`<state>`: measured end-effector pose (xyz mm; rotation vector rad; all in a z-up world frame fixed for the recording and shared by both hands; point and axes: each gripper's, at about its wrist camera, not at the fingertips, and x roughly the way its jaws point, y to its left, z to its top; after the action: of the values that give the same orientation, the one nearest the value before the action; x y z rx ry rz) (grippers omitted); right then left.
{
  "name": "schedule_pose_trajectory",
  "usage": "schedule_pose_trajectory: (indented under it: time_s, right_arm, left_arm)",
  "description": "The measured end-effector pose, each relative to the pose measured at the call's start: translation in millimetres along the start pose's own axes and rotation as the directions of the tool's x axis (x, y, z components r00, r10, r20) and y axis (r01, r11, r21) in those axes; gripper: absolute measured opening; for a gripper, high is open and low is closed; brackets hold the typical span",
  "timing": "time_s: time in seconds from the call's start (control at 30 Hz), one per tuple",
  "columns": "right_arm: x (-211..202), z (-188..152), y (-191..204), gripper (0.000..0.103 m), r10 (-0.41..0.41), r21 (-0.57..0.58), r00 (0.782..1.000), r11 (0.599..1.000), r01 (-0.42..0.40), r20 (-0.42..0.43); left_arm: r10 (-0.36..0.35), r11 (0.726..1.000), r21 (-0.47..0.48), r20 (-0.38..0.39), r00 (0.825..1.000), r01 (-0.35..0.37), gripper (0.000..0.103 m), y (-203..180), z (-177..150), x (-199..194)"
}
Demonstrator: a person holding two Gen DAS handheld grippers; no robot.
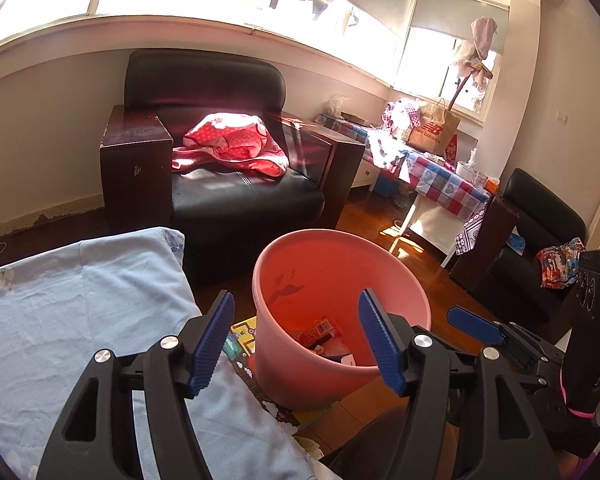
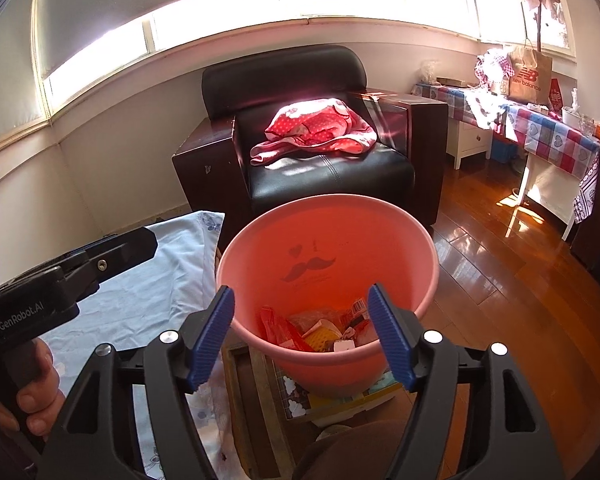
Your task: Collect trash
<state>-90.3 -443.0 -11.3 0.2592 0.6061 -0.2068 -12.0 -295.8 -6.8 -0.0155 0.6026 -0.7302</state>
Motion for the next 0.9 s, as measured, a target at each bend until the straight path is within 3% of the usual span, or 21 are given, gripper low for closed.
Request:
schedule_pose_trajectory:
  time_s: [0.33,0.9]
  right_arm:
    - [-15,-3,31,0.071,0.015,-0.044,0.999,0.999,-0.014,0.033]
    - [-39,-14,86,0.071,0.042,-0.107,0.994,0.994,-0.032,0.097]
  left_arm:
    - [0.086,0.996,-0.017,0.03,0.996,-0.086,0.064,16,-10,-33]
    - [0.16,0.986,-0.058,0.063,0.985,-0.157,0.064,44,-34,-85]
